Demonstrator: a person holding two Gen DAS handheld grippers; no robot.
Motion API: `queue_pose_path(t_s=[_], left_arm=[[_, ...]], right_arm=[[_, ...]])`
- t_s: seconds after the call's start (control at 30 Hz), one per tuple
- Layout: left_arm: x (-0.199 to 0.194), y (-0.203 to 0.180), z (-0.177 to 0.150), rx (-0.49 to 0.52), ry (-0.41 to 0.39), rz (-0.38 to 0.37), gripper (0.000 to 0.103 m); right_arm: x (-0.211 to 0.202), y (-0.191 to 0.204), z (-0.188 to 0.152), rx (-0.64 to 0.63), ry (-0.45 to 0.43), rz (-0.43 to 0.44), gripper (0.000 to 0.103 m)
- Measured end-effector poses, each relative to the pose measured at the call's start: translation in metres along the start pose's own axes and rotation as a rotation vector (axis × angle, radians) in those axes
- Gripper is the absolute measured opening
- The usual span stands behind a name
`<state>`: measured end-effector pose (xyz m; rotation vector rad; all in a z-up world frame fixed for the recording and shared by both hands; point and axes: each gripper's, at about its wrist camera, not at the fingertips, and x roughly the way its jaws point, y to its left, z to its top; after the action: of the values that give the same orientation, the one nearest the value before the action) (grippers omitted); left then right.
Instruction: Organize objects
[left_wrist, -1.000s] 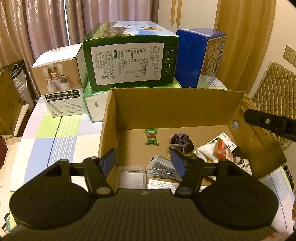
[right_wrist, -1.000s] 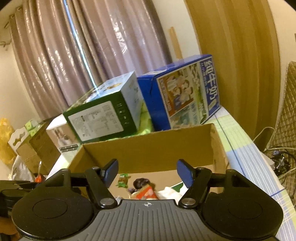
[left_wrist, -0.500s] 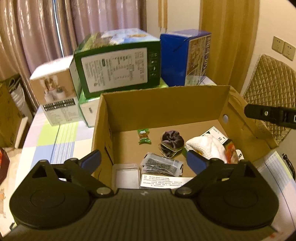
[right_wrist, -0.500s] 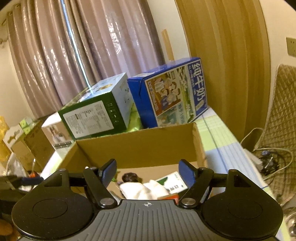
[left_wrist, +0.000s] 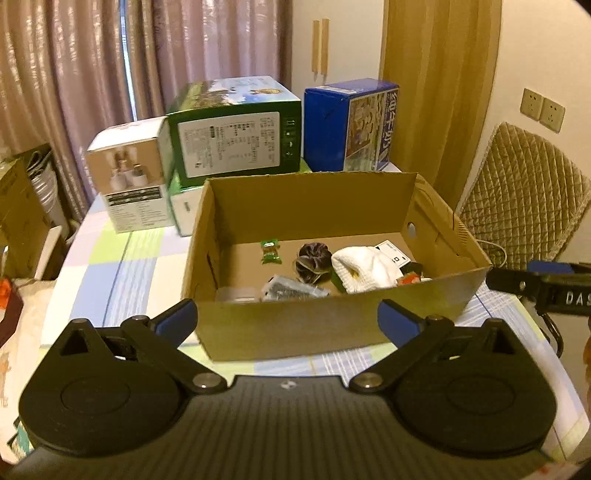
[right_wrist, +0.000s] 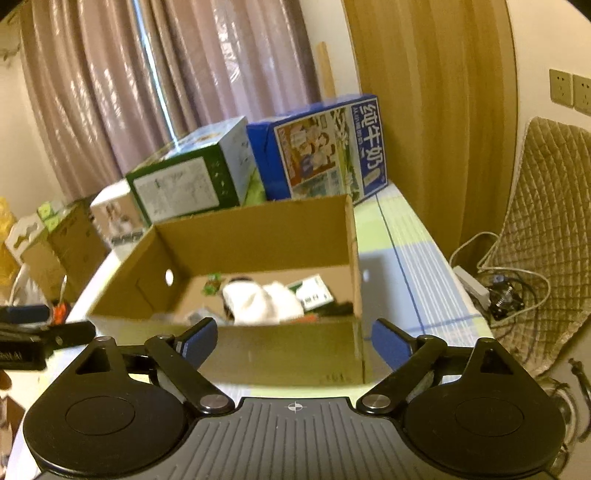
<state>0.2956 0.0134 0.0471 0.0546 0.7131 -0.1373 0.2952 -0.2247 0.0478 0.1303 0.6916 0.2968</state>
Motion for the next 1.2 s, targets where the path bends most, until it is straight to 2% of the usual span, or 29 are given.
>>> queue_pose_path(t_s=[0.17, 0.37, 0.63, 1.2], left_arm=[[-0.038, -0.011, -0.016, 0.005, -0.001, 0.023, 0.102], [-0.084, -0.021, -0.036, -0.049, 0.002, -0.001, 0.102], [-0.133, -0.04, -0.063, -0.071, -0.017, 0.044, 0.102], [-0.201, -0.049, -0.11, -0.111, -0.047, 0.083, 0.102]], right_arm=[[-0.03, 0.0, -0.015, 0.025, 0.049, 0.027, 0.093], [-0.074, 0.016, -0.033, 0.0, 0.043, 0.035, 0.099], [-0.128, 0.033, -0.05, -0.068, 0.03, 0.011, 0.101], [-0.178, 0.045, -0.092, -0.076, 0.055, 0.026, 0.101]])
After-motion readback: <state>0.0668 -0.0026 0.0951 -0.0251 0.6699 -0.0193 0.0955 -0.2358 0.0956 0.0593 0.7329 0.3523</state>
